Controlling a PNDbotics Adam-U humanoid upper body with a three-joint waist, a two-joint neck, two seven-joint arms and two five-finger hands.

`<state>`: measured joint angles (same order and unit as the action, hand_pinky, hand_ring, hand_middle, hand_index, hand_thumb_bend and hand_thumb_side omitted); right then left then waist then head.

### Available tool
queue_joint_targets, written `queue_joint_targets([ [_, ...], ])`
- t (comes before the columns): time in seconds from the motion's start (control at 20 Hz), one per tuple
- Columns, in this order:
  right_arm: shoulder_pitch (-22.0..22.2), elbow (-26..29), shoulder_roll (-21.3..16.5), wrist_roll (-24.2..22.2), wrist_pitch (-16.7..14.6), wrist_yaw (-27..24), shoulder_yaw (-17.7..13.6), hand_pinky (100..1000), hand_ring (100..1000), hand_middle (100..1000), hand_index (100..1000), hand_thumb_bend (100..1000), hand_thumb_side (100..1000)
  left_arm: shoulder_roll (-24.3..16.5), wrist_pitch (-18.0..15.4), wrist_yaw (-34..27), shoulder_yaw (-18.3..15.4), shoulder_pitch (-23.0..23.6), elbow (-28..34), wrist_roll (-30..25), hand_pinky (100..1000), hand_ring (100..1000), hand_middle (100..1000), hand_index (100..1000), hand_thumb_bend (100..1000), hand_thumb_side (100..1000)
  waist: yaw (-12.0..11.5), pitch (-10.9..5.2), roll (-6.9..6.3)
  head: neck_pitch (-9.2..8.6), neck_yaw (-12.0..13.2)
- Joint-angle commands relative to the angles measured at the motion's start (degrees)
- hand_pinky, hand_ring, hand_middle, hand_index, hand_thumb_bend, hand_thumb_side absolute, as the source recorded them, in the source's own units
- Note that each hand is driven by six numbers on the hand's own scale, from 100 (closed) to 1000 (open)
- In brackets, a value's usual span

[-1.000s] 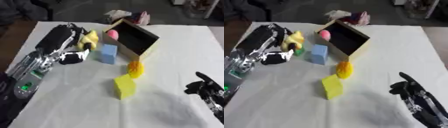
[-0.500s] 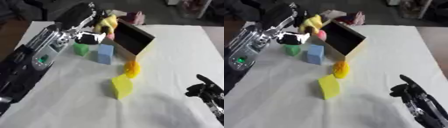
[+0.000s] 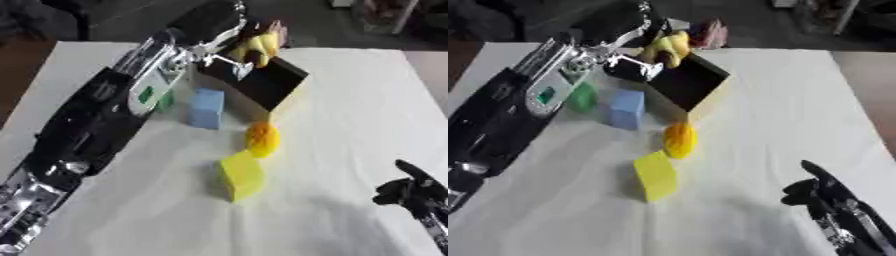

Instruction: Pick up objects on the table and place them in the box.

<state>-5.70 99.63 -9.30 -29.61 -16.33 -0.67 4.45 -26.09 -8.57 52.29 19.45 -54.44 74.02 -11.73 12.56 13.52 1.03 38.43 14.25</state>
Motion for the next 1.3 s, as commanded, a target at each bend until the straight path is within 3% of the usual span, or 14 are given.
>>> queue_joint_targets([
  [0.05, -0.87, 0.95, 0.06, -0.75, -0.08, -0.76, 0.43, 718, 679, 680, 1000, 100, 670, 1.66, 1.14, 2.73, -3.22, -2.27, -4.08, -1.23, 632, 475, 462, 661, 100, 244, 0.43, -0.7, -0.19, -1.08, 0.59],
  [0.25, -1.22, 1.07, 0.34, -1.23, 0.05, -0.99, 0.56, 718, 679, 680, 1000, 100, 664, 3.91, 2.75, 6.8, -4.62, -3.69, -10.75, 0.67, 635, 482, 468, 668, 100, 239, 1.0, -0.58, -0.33, -1.39, 0.61],
  [0.5, -1.31, 1.09, 0.45, -1.4, 0.11, -1.04, 0.55, 718, 679, 680, 1000, 100, 662, 5.36, -0.89, 10.2, -5.51, -4.7, -17.55, 5.51, 644, 502, 489, 687, 100, 237, 1.12, -0.55, -0.34, -1.43, 0.47],
  [0.85, -1.42, 1.08, 0.49, -1.51, 0.11, -1.02, 0.59, 718, 679, 680, 1000, 100, 661, 6.02, -4.28, 10.86, -4.52, -4.64, -19.49, 11.27, 668, 558, 555, 740, 100, 229, 1.2, -0.45, -0.28, -1.5, 0.38],
  [0.95, -1.46, 1.09, 0.5, -1.55, 0.1, -1.02, 0.61, 718, 679, 680, 1000, 100, 661, 6.04, -4.92, 10.96, -4.0, -4.56, -19.05, 11.75, 685, 593, 601, 775, 154, 231, 1.23, -0.42, -0.28, -1.52, 0.34],
  [1.1, -1.48, 1.09, 0.51, -1.58, 0.12, -1.01, 0.63, 718, 679, 680, 1000, 100, 662, 5.82, -5.21, 12.27, -3.35, -4.5, -18.09, 11.22, 724, 664, 707, 858, 337, 250, 1.24, -0.4, -0.29, -1.41, 0.32],
  [1.2, -1.48, 1.09, 0.52, -1.61, 0.12, -1.0, 0.63, 719, 679, 680, 1000, 100, 662, 5.52, -5.06, 12.82, -3.23, -4.49, -17.29, 10.45, 733, 681, 728, 866, 360, 249, 1.18, -0.4, -0.3, -1.47, 0.24],
  [1.3, -1.48, 1.09, 0.54, -1.61, 0.13, -0.97, 0.57, 719, 679, 680, 1000, 100, 661, 4.86, -4.93, 12.16, -3.3, -4.46, -16.07, 10.1, 732, 674, 718, 856, 326, 235, 1.05, -0.4, -0.32, -1.55, 0.05],
])
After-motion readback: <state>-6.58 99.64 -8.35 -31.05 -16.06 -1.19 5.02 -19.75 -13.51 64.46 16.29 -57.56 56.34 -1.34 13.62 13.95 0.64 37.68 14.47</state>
